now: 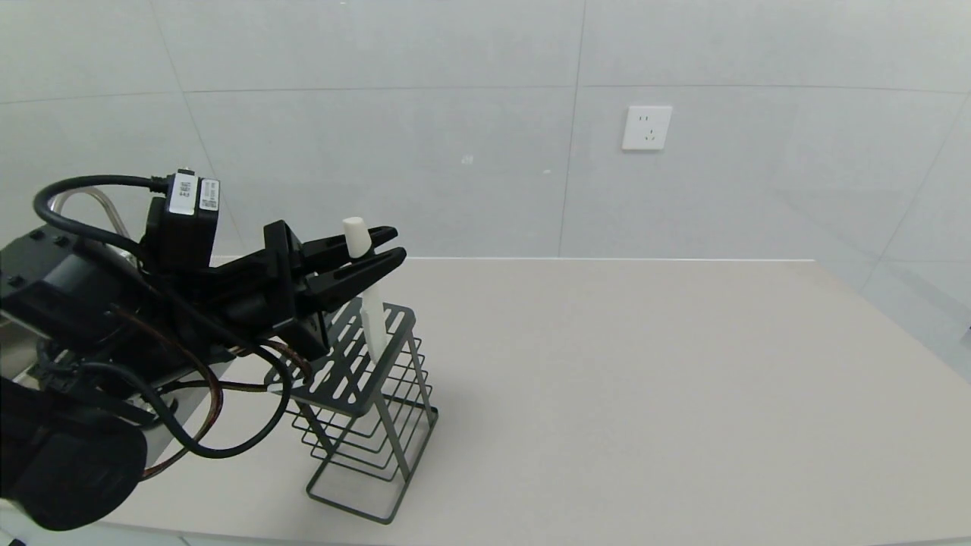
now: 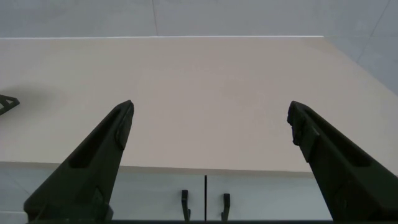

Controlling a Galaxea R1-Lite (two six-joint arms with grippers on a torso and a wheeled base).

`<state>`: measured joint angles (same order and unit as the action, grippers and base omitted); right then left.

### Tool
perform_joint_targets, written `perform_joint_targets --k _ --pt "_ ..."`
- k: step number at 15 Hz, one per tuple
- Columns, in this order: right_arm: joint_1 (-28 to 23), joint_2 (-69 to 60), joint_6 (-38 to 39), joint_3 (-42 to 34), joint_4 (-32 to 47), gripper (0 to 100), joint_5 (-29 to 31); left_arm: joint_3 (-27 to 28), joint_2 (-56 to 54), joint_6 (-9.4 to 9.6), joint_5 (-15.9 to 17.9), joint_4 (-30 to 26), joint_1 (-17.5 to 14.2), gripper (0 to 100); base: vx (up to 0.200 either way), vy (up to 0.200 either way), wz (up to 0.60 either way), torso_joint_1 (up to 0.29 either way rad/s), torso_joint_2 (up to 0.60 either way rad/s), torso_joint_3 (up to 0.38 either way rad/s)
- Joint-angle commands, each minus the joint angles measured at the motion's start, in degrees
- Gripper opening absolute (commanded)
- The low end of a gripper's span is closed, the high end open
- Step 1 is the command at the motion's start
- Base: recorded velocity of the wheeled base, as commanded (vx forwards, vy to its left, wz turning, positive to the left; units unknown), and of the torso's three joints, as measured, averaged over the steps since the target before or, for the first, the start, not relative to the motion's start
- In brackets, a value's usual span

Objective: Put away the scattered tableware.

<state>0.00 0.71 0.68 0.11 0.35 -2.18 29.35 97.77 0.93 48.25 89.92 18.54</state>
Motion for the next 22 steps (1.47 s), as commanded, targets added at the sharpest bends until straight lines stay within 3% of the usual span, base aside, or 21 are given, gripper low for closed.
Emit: perform_joint_targets --k 1,8,13,17,18,22 --pt "0.0 0.2 0.0 0.0 0.0 100 0.0 0.1 1.5 0.04 0.0 0.1 0.0 0 0.0 0.0 0.0 0.0 0.0 0.0" --pt "-0.1 0.1 -0.1 0.0 0.0 100 0.0 0.1 3.9 0.22 -0.1 0.1 -0.1 0 0.0 0.0 0.0 0.0 0.0 0.0" --pt "0.0 0.1 -0.1 0.1 0.0 100 0.0 -0.1 5.9 0.22 -0.2 0.1 -2.5 0 0.0 0.0 0.0 0.0 0.0 0.0" --pt "0.0 0.2 -0.1 0.1 0.0 100 0.0 -1.3 6.1 1.01 -0.2 0.1 -2.6 0 0.0 0.0 0.0 0.0 0.0 0.0" --pt "0.0 0.1 -0.1 0.1 0.0 100 0.0 -1.9 6.0 1.09 -0.2 0.1 -2.6 100 0.0 0.0 0.0 0.0 0.0 0.0" --pt "0.0 0.2 -0.1 0.1 0.0 100 0.0 -3.8 5.0 1.36 -0.2 0.1 -2.9 100 0.0 0.0 0.0 0.0 0.0 0.0"
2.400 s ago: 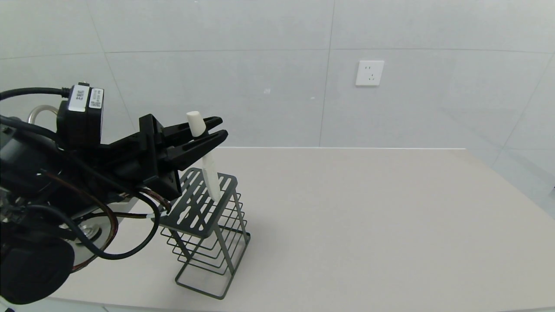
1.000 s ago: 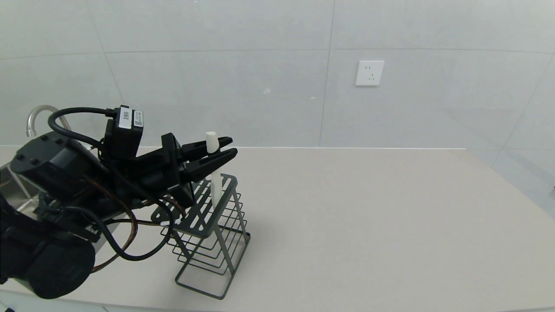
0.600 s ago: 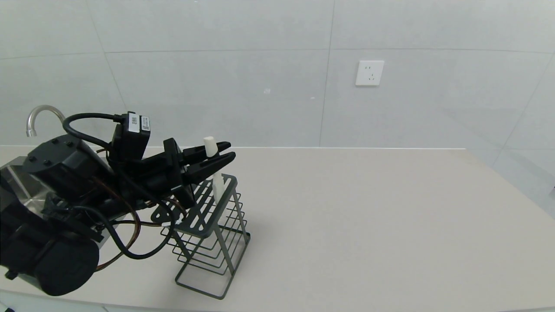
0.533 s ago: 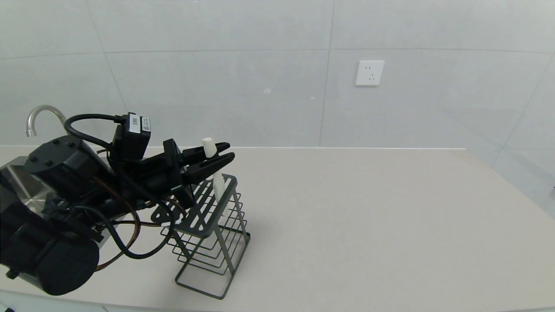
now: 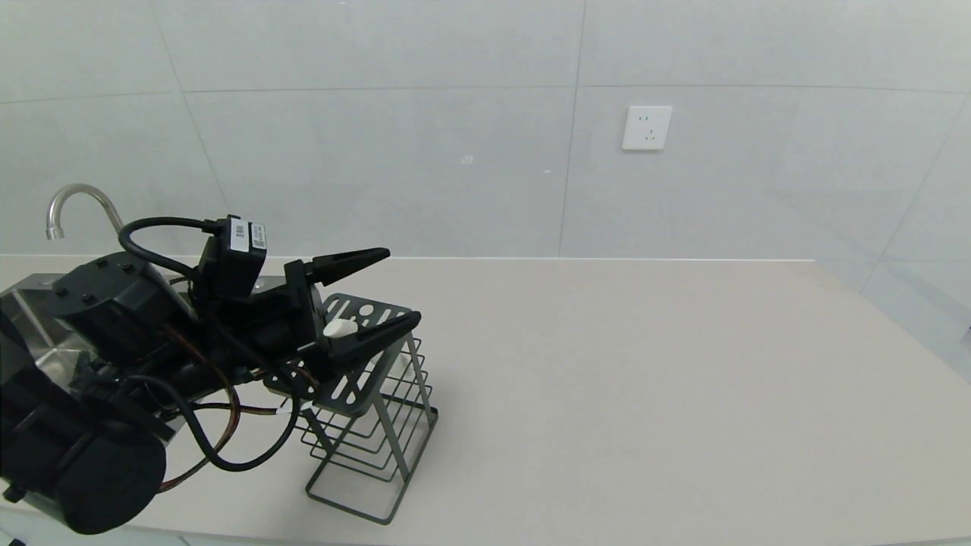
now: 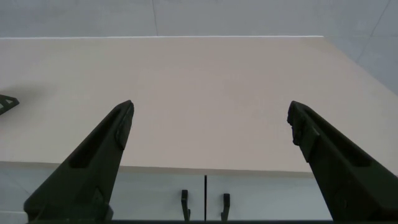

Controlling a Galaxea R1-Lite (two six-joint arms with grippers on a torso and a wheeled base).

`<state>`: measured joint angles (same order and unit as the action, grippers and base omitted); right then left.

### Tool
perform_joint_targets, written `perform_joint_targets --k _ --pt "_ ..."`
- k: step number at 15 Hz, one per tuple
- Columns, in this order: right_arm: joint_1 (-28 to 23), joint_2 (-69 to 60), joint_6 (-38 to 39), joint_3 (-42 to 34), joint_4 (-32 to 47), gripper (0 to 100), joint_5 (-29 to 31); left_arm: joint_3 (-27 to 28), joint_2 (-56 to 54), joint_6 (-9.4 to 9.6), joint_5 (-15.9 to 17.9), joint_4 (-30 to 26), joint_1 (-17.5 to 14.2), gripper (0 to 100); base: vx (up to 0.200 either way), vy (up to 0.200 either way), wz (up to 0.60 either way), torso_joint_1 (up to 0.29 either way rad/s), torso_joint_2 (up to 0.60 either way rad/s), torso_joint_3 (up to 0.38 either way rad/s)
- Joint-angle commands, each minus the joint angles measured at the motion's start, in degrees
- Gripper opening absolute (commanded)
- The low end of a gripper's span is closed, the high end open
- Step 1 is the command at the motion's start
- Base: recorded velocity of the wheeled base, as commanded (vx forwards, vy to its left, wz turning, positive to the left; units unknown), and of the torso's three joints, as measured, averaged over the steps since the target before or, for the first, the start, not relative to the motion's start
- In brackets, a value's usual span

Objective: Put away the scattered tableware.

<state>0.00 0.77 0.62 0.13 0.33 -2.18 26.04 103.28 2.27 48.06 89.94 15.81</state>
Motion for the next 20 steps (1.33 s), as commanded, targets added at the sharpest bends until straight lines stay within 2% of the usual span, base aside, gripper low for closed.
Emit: perform_joint_targets --k 1,4,6,7,8,9,11,13,15,16,18,20 --pt "0.0 0.0 0.0 0.0 0.0 100 0.0 -0.7 -1.0 0.02 0.0 0.1 -0.2 100 0.0 0.0 0.0 0.0 0.0 0.0" --pt "0.0 0.0 0.0 0.0 0.0 100 0.0 -1.0 -4.5 0.02 0.0 0.1 -0.2 100 0.0 0.0 0.0 0.0 0.0 0.0" --pt "0.0 0.1 0.0 0.0 0.0 100 0.0 -3.6 -8.2 0.02 0.0 0.1 -0.3 100 0.0 0.0 0.0 0.0 0.0 0.0" --pt "0.0 0.0 0.0 0.0 0.0 100 0.0 -7.7 -12.8 0.11 0.0 0.1 -0.7 100 0.0 0.0 0.0 0.0 0.0 0.0" --pt "0.0 0.1 0.0 0.0 0.0 100 0.0 -9.4 -14.9 0.19 0.0 0.1 -0.9 100 0.0 0.0 0.0 0.0 0.0 0.0" --pt "0.0 0.1 0.0 0.0 0.0 100 0.0 -12.4 -20.4 0.11 0.0 0.1 -2.3 100 0.0 0.0 0.0 0.0 0.0 0.0" --pt "0.0 0.0 -0.1 0.0 0.0 100 0.0 -15.2 -28.5 0.11 0.0 0.1 -4.4 100 0.0 0.0 0.0 0.0 0.0 0.0" --pt "0.0 0.0 -0.1 0.0 0.0 100 0.0 -20.1 -38.5 -0.33 -0.2 0.1 -4.7 100 0.0 0.0 0.0 0.0 0.0 0.0" --pt "0.0 0.0 -0.3 0.0 0.0 100 0.0 -26.0 -47.6 -1.83 -1.5 0.1 -5.4 100 0.0 0.0 0.0 0.0 0.0 0.0" --pt "0.0 0.0 -0.3 0.0 0.0 100 0.0 -26.0 -50.5 -2.71 -2.3 -0.7 -5.8 100 0.0 0.0 0.0 0.0 0.0 0.0" --pt "0.0 0.0 -0.4 0.0 0.0 100 0.0 -25.6 -67.0 -8.51 -7.8 -18.8 -7.2 100 0.0 0.0 0.0 0.0 0.0 0.0" --pt "0.0 0.0 -0.4 0.0 0.0 100 0.0 -22.4 -79.3 -9.21 -9.0 -36.5 -8.3 100 0.0 0.0 0.0 0.0 0.0 0.0"
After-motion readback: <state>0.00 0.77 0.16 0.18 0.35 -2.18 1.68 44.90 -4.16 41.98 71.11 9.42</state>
